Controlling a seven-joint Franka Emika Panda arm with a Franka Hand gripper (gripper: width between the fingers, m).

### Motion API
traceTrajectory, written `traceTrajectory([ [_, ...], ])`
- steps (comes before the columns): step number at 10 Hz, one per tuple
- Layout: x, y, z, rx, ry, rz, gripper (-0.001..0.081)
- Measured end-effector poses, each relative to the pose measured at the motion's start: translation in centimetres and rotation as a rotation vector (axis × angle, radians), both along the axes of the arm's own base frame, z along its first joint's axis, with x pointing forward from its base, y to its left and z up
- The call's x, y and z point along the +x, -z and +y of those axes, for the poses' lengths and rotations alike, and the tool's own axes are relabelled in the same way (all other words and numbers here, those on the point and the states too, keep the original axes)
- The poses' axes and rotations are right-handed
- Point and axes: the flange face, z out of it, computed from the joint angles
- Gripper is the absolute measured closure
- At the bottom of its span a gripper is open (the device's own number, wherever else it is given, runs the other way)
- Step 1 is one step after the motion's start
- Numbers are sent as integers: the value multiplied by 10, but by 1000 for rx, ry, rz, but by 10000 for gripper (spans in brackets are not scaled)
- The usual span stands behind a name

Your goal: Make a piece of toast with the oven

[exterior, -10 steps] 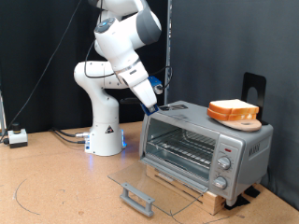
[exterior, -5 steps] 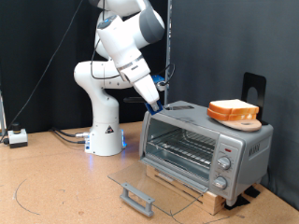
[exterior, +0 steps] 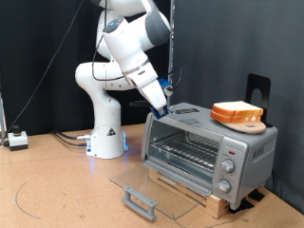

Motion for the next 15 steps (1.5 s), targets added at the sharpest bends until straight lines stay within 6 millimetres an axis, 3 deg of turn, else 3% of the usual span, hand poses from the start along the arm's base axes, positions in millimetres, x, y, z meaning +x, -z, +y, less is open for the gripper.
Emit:
traceTrajectory([
  [15,44,-4,40,0,1,-4,411],
])
